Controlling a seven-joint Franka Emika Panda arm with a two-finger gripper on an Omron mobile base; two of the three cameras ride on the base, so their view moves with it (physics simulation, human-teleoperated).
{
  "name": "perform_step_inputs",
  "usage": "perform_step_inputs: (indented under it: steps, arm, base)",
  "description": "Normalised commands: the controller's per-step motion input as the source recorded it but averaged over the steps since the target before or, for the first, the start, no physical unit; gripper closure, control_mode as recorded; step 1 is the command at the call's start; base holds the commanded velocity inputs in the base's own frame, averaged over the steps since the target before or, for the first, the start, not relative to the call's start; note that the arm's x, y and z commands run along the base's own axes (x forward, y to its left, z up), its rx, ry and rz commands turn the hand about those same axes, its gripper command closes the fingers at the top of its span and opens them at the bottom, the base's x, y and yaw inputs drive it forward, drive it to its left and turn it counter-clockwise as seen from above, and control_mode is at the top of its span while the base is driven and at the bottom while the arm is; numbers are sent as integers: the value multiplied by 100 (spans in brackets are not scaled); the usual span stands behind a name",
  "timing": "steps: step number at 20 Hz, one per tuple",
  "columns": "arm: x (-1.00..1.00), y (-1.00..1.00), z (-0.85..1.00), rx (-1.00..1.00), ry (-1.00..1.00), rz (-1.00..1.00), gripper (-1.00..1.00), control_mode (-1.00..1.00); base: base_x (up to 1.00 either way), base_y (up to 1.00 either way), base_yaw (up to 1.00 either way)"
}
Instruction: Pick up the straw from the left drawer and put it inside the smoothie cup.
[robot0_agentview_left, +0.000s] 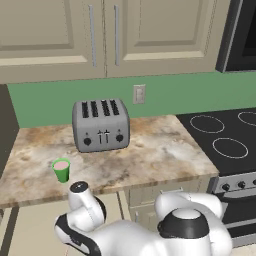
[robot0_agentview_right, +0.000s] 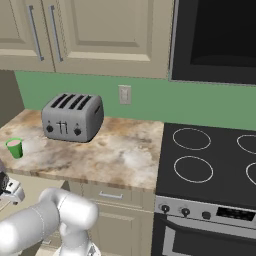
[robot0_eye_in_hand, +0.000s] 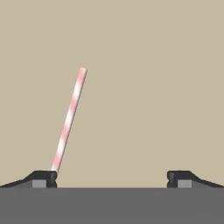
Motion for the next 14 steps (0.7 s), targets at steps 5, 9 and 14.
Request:
perform_step_inputs:
  steps: [5, 9, 14]
  arm:
    - [9, 15, -7, 0, 2, 0, -100, -100]
    - [0, 3, -24, 0, 0, 0, -100, -100]
    - [0, 8, -19, 0, 0, 0, -100, -100]
  base:
    - [0, 0, 0]
    - [0, 0, 0]
    - [0, 0, 0]
